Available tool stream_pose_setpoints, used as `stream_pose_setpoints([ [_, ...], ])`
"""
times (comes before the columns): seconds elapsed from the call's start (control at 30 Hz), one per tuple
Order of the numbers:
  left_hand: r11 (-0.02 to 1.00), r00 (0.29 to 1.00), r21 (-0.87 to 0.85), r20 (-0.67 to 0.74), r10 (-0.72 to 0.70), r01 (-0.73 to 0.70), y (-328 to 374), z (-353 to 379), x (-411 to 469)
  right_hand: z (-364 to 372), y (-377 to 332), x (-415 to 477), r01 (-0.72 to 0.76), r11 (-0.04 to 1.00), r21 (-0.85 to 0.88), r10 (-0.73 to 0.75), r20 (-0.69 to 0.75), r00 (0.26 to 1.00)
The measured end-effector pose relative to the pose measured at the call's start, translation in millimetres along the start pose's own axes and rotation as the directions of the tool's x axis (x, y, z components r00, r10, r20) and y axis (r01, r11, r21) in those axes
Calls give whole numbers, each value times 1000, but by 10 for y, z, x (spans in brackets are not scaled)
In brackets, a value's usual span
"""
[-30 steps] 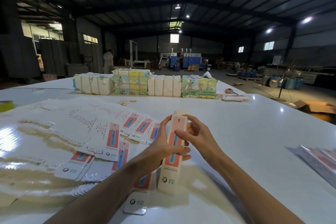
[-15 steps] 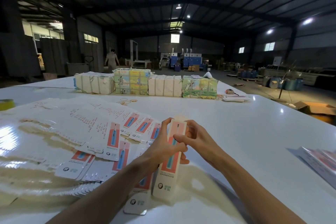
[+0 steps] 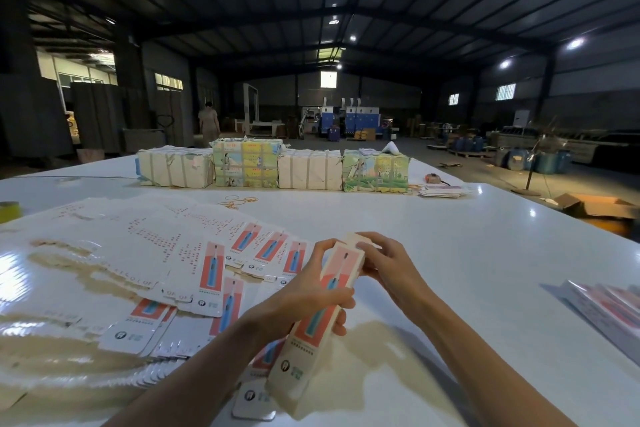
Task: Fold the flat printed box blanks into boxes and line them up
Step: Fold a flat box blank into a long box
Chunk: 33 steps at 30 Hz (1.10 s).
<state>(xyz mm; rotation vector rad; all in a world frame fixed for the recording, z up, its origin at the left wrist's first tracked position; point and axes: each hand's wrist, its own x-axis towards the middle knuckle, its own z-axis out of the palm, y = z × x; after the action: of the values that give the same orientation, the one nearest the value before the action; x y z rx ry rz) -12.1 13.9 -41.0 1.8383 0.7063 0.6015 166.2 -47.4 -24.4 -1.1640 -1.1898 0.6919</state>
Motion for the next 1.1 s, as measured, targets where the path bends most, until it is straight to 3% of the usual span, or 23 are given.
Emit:
stream_pose_setpoints([
  [0.27, 999, 999, 2, 20, 37, -37, -15, -20, -18, -13, -49, -19, 129, 981, -145, -131, 2, 991],
  [0.57, 997, 999, 66, -36, 31, -29, 1, -2, -33, 52, -107, -52, -189, 970, 151, 179, 79, 981],
  [1.1, 995, 997, 88, -48, 52, -47, -26, 7, -13, 4, -101, 9, -199, 967, 157, 203, -5, 979],
])
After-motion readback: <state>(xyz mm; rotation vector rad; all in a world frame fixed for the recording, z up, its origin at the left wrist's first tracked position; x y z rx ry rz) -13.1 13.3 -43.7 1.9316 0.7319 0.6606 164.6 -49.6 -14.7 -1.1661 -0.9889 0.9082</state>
